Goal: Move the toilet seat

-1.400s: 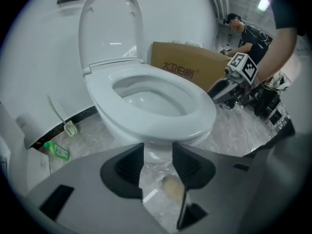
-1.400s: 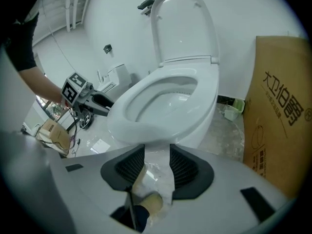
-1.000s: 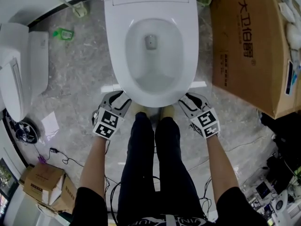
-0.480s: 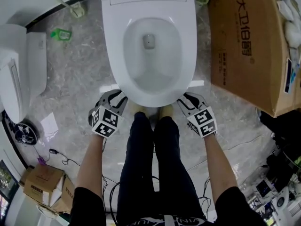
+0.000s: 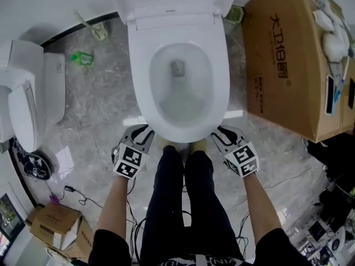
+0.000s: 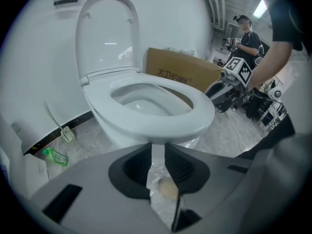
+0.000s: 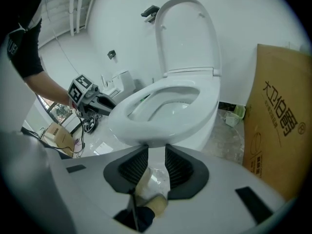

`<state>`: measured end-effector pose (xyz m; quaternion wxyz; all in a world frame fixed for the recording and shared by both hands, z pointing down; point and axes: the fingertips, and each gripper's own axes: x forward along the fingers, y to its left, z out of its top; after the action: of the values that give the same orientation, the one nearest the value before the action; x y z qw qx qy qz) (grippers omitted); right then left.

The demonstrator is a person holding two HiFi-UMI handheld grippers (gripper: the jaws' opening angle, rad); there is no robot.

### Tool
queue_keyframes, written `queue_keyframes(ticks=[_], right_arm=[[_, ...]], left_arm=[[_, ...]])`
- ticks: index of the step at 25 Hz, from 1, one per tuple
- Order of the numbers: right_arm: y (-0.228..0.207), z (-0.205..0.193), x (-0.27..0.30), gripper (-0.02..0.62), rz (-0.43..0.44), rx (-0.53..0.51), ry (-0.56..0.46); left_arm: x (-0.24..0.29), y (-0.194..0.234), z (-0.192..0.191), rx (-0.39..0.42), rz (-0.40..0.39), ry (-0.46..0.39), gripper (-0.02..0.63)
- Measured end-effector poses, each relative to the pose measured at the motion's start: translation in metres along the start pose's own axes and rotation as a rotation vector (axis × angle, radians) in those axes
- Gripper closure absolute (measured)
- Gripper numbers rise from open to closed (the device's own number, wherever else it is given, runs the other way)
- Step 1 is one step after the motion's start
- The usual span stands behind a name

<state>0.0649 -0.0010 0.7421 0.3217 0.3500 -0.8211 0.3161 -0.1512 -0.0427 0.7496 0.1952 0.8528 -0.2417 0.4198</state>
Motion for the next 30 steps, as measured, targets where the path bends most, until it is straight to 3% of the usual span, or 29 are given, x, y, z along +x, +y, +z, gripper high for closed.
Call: queue_keyframes(ticks=[7, 15, 30], right_arm=[[0.009, 0.038, -0.034, 0.479, 0.016, 0.036, -0.070], [0.014, 0.092, -0.073, 0.483, 0.007, 0.063, -0.176], [0.011, 0.191, -0.128, 0.514, -0.068, 0.051, -0.345]], left_arm=[[-0.038, 0.000, 0.033, 0.002, 0.050, -0.045, 0.535], [-0.080, 0.007, 0.077, -0.056, 0.103, -0.105, 0.560], [-0.141, 0.037, 0.159, -0.170, 0.159, -0.309, 0.575]])
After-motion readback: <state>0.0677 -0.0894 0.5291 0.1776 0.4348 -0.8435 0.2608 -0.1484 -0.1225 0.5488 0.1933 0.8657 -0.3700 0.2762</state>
